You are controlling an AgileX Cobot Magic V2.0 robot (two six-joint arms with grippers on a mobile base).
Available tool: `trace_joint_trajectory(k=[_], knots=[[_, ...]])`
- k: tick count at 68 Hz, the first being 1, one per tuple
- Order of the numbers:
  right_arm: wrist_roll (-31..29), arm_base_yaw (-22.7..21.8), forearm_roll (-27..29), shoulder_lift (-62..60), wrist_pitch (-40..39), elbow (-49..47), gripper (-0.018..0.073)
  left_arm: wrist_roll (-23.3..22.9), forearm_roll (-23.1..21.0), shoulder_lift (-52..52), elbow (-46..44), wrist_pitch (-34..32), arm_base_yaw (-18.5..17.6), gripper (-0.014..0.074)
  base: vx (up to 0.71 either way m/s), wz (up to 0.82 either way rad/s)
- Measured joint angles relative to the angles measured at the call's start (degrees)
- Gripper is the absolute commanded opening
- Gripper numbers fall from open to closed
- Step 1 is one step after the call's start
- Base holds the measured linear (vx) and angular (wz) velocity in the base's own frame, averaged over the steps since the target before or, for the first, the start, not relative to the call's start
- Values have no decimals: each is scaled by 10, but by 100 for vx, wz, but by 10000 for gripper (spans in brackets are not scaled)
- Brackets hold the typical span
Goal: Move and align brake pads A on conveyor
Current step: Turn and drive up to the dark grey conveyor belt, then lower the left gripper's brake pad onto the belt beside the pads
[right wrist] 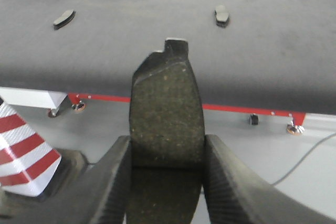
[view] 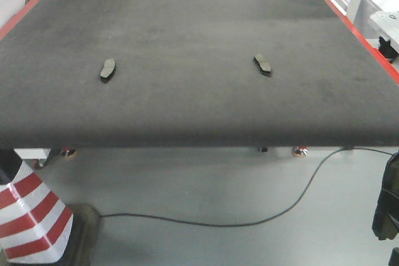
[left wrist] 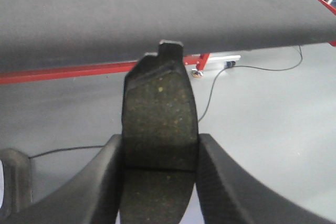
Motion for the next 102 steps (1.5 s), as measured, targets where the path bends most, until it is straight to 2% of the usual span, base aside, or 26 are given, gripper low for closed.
trace_joint_trajectory(k=[64,102], knots=[[0,0,0,0,0,0,-4,0,0,0,0,0,0,-6,35,-1],[0,0,0,0,0,0,-4,0,0,0,0,0,0,-6,20,3]])
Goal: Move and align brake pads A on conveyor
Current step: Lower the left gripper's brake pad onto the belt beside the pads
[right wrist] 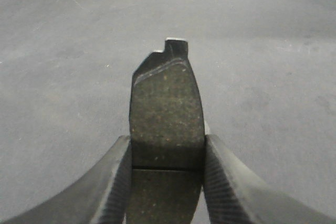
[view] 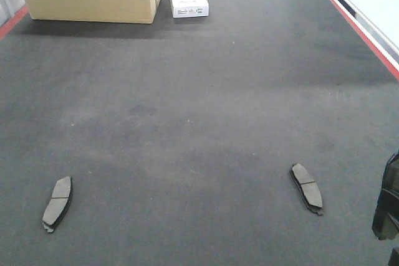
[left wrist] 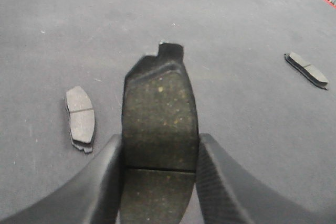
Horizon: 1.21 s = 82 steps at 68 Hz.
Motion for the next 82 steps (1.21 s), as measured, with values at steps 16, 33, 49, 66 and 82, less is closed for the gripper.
trace_joint_trajectory(k=[16,33,49,66,82], knots=[[0,0,0,0,0,0,-4,0,0,0,0,0,0,-6,6,1],[0,0,0,0,0,0,-4,0,0,0,0,0,0,-6,1,0],[0,0,0,0,0,0,-4,0,1,0,0,0,0,-6,0,0],[0,0,0,0,0,0,-4,0,1,0,0,0,0,-6,0,0],[0,0,0,0,0,0,-4,0,1,0,0,-1,0,-6,0,0]])
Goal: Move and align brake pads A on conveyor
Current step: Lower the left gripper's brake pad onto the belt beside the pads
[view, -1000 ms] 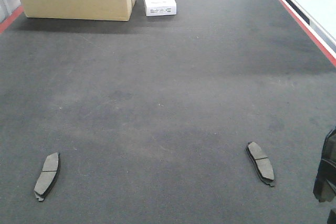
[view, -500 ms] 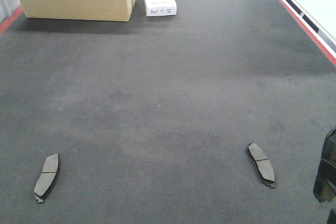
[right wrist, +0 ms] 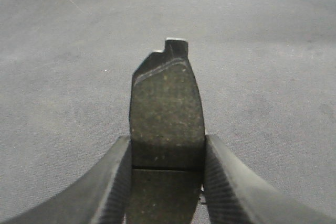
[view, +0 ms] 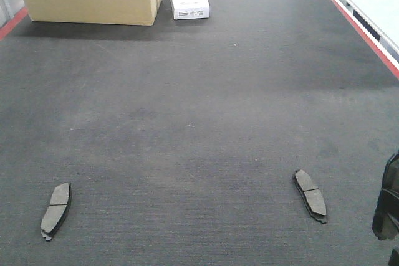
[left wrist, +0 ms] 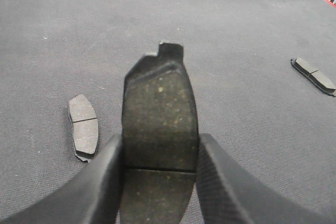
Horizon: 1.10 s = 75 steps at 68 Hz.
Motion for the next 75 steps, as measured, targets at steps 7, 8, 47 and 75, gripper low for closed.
trace_joint_trajectory(k=[7,8,47,75], knots=[[0,0,0,0,0,0,-4,0,0,0,0,0,0,-1,0,0],[0,0,0,0,0,0,-4,0,0,1,0,0,0,0,0,0],[0,0,0,0,0,0,-4,-74,-14,404,-128,-101,0,85,0,0],[0,0,0,0,0,0,-4,-93,-24,707,-210,-139,0,106,0,0]])
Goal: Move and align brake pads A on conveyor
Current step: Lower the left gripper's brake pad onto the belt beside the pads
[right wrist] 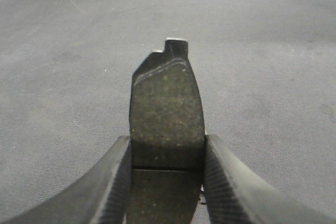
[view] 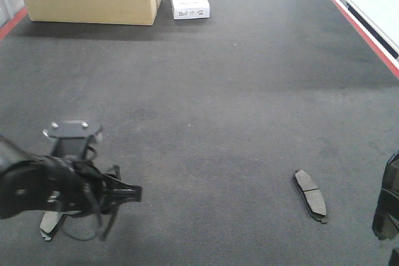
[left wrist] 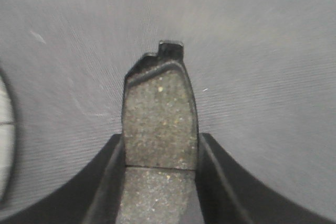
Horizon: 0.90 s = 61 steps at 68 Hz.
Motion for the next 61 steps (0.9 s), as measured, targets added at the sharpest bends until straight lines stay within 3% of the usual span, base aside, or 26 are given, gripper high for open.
trace_joint_trajectory(k=[20,46,61], knots=[[0,0,0,0,0,0,-4,-79,-3,112,-3,-69,0,155,0,0],[0,0,0,0,0,0,-4,-87,-1,151,-9,-115,0,454,0,0],[0,0,0,0,0,0,-4,-86,-3,146,-9,-122,0,482,0,0]])
